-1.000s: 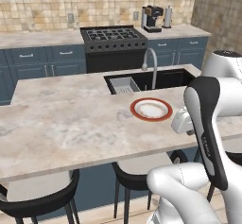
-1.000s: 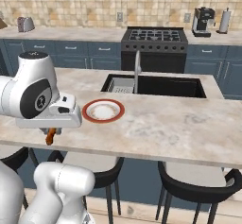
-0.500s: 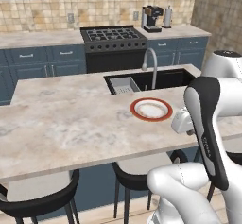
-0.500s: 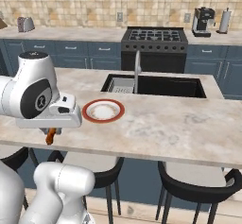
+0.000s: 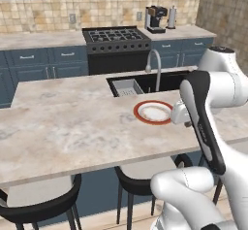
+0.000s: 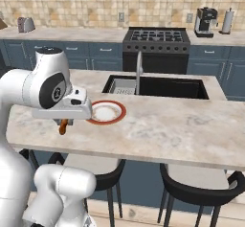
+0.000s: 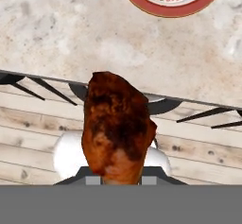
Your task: Take the chicken drumstick from the fridge and place it on the digital scale on the counter by the fridge. Wait a few seconds for a reading, then move it to the plate on the dining counter.
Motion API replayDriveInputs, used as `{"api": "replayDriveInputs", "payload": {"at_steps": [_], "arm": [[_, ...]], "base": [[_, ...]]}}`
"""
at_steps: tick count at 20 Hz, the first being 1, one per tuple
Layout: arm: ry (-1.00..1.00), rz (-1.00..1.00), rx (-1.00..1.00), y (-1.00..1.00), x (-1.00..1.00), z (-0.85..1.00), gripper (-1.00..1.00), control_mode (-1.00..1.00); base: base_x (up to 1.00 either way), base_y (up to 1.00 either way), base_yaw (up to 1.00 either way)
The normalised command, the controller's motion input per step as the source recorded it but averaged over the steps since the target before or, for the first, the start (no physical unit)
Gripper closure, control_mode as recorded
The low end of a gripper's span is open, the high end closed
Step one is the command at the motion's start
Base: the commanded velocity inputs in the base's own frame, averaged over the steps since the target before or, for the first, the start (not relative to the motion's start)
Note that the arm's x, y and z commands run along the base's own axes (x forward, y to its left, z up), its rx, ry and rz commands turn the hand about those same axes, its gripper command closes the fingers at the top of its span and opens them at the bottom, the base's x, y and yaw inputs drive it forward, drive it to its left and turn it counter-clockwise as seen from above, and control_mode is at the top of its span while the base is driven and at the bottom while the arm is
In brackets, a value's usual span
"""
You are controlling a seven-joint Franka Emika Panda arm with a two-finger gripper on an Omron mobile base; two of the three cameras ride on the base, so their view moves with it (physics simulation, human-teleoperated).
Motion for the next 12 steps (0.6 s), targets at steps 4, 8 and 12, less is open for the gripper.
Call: {"api": "replayDriveInputs", "payload": {"at_steps": [4, 8, 12], "arm": [[0.06, -0.13, -0.04, -0.08, 1.0, -0.18, 1.0, -1.0], [0.05, -0.15, -0.04, -0.1, 1.0, -0.31, 1.0, -1.0], [0.07, -0.16, -0.05, -0.06, 1.0, -0.35, 1.0, -1.0]], "base": [[0.0, 0.0, 0.0], [0.0, 0.0, 0.0], [0.0, 0.0, 0.0]]}}
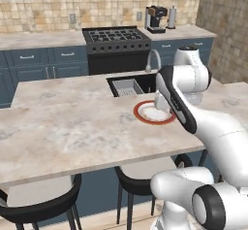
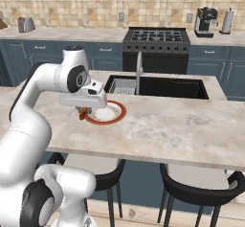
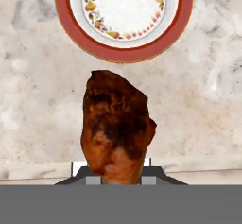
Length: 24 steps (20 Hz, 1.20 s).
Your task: Take the chicken drumstick from the fridge and place it on the digital scale on the counter by the fridge. Wait a few seconds for a reading, then move it to the plate on the dining counter.
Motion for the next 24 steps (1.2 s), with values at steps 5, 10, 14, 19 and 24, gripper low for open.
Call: {"api": "replayDriveInputs", "payload": {"at_steps": [5, 10, 14, 19, 24], "arm": [[0.06, -0.13, -0.01, 0.0, 0.87, -0.34, 1.0, -1.0], [0.02, -0.11, 0.0, 0.0, 0.5, -0.22, 1.0, -1.0], [0.02, -0.02, 0.0, 0.0, 0.04, -0.11, 1.0, -1.0], [0.01, 0.02, 0.0, -0.02, 0.0, -0.22, 1.0, -1.0], [-0.02, 0.09, 0.0, -0.04, 0.09, -0.2, 1.0, -1.0]], "base": [[0.0, 0.0, 0.0], [0.0, 0.0, 0.0], [0.0, 0.0, 0.0], [0.0, 0.0, 0.0], [0.0, 0.0, 0.0]]}}
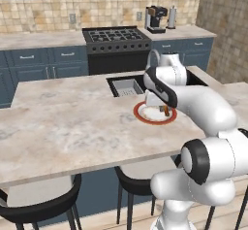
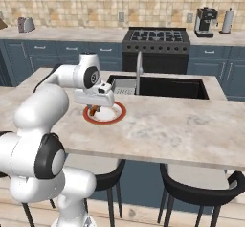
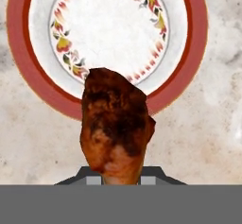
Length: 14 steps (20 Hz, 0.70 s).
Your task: Take the chicken drumstick from the fridge and place it on the digital scale on the counter by the fridge. Wait a few seconds for a reading, then move it to the plate on the dining counter.
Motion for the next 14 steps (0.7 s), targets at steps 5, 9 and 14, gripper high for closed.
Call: {"api": "replayDriveInputs", "payload": {"at_steps": [5, 9, 14], "arm": [[-0.09, 0.12, 0.0, 0.0, 0.14, -0.11, 1.0, -1.0], [-0.02, 0.11, 0.0, 0.0, 0.36, -0.04, 1.0, -1.0], [0.0, 0.03, 0.0, 0.0, 0.62, -0.04, 1.0, -1.0]], "base": [[0.0, 0.0, 0.0], [0.0, 0.0, 0.0], [0.0, 0.0, 0.0]]}}
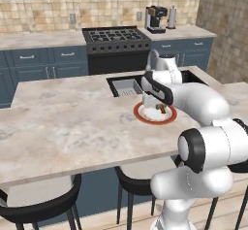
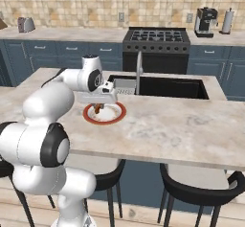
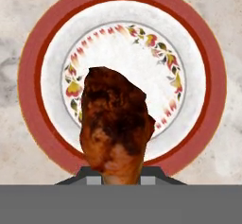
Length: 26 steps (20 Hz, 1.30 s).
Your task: Take the chicken drumstick from the fridge and place it on the digital scale on the counter by the fridge. Wait a few seconds for a reading, then move it to the plate on the dining counter.
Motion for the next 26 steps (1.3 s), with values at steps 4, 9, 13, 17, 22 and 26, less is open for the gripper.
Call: {"api": "replayDriveInputs", "payload": {"at_steps": [4, 9, 13, 17, 22, 26], "arm": [[0.0, 0.0, 0.0, 0.0, 0.66, -0.12, 1.0, -1.0], [0.02, 0.0, 0.0, 0.0, 0.02, -0.12, 1.0, -1.0], [0.01, 0.0, 0.0, 0.0, 0.0, -0.2, 1.0, -1.0], [0.0, 0.0, 0.0, 0.0, 0.0, -0.38, 1.0, -1.0], [0.0, 0.0, 0.0, 0.0, 0.0, -0.38, 1.0, -1.0], [0.0, 0.0, 0.0, 0.0, 0.0, -0.09, 1.0, -1.0]], "base": [[0.0, 0.0, 0.0], [0.0, 0.0, 0.0], [0.0, 0.0, 0.0], [0.0, 0.0, 0.0], [0.0, 0.0, 0.0], [0.0, 0.0, 0.0]]}}
